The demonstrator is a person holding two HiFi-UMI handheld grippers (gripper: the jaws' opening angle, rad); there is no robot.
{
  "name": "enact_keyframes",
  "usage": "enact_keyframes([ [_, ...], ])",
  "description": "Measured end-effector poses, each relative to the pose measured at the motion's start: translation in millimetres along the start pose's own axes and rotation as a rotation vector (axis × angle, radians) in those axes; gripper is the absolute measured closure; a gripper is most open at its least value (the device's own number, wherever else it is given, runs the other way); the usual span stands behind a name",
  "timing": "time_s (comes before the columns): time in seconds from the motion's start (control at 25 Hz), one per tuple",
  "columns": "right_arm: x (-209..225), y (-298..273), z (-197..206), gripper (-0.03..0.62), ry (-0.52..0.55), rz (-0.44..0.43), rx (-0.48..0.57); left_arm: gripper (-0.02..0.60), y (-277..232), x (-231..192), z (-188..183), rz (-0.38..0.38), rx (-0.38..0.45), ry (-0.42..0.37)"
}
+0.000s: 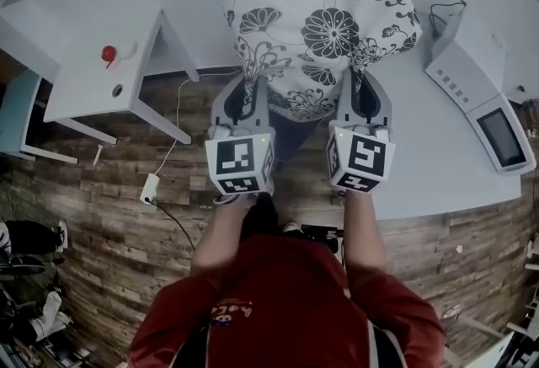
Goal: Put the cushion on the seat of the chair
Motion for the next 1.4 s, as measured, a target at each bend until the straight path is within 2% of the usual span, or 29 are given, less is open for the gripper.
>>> enact_keyframes([
  [0.28, 1.4, 3.8, -7.6, 0.546, 0.004, 0.006, -0.055, 0.518, 6.0, 3.4, -5.5, 0.006, -0.049, 0.022],
  [0.6, 0.3, 11.3, -20.3, 0.546, 0.010, 0.017, -0.163, 0.518, 16.8, 5.9, -15.3, 0.018, -0.158, 0.045],
  [0.96, 1.0, 13.5, -24.0, 0.546, -0.077, -0.019, -0.179, 0.518, 28.4, 10.7, -37.2, -0.026, -0.200, -0.032],
  [1.4, -1.0, 20.0, -41.7, 0.546, -0.061, 0.025, -0.366, 0.518, 32.9, 11.3, -47.5, 0.006, -0.341, 0.059],
])
Point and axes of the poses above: the fingertips, and each gripper's own axes: y backward along the fingers, x to its right, z out of its underside, the point moved 6 cm from there along y, backward along the fingers
